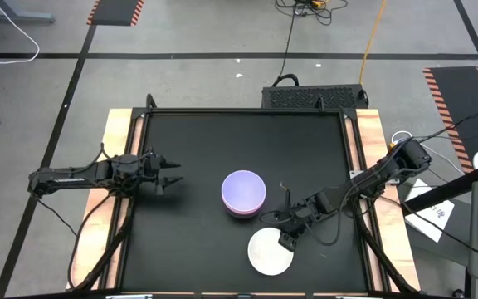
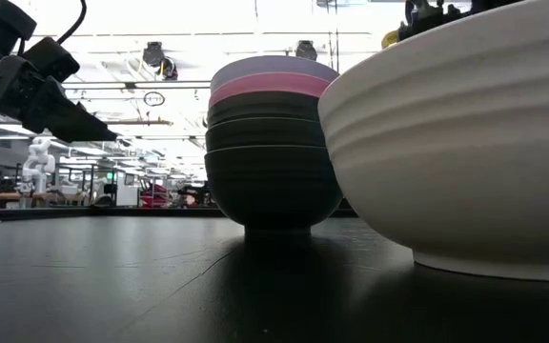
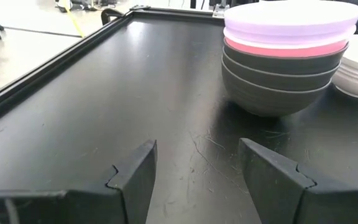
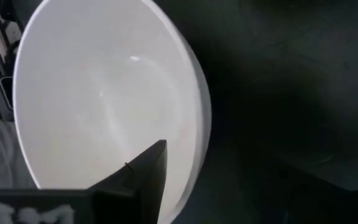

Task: Nest bowls inside each other
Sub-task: Stack the white bowl on top of the purple bowl

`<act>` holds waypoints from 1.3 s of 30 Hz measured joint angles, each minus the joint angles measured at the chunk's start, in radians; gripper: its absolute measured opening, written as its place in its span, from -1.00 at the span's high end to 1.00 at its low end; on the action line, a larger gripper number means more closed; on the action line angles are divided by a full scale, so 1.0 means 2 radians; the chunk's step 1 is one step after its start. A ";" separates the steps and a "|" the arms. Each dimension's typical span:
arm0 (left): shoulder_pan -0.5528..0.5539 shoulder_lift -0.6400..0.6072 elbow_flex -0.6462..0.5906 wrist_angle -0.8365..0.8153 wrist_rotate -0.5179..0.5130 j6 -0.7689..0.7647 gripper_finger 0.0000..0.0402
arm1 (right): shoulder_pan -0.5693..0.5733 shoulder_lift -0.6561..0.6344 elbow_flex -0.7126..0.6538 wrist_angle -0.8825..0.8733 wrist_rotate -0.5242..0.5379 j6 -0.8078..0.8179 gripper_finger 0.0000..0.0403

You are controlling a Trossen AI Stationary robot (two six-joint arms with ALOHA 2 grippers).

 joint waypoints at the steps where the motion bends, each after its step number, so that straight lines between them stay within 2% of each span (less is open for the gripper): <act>1: 0.000 0.000 0.000 0.000 0.001 0.000 -0.14 | 0.000 0.000 0.000 0.002 0.000 0.003 0.14; 5: 0.000 0.000 0.000 0.000 0.002 0.000 -0.14 | 0.000 0.016 0.016 -0.003 -0.001 0.004 0.14; 8: 0.000 0.000 0.000 0.000 0.002 0.001 -0.14 | -0.001 0.048 0.057 -0.019 -0.003 -0.018 0.14; 15: 0.000 0.000 0.000 -0.001 0.005 0.001 -0.14 | -0.006 0.124 0.158 -0.148 -0.013 -0.069 0.14; 21: 0.000 0.000 0.000 0.000 0.020 0.003 -0.14 | -0.017 0.140 0.169 -0.193 -0.013 -0.063 0.14; 28: 0.000 0.000 0.000 0.001 0.020 0.005 -0.14 | -0.019 0.136 0.169 -0.198 -0.012 -0.057 0.18; 31: 0.000 0.000 0.000 0.001 0.020 0.006 -0.14 | -0.019 0.136 0.169 -0.198 -0.012 -0.061 0.31; 37: 0.000 0.000 0.000 0.001 0.020 0.006 -0.14 | -0.021 0.136 0.169 -0.199 -0.028 -0.078 0.87; 39: 0.000 0.000 0.000 0.001 0.020 0.006 -0.14 | -0.021 0.136 0.169 -0.198 -0.039 -0.083 0.96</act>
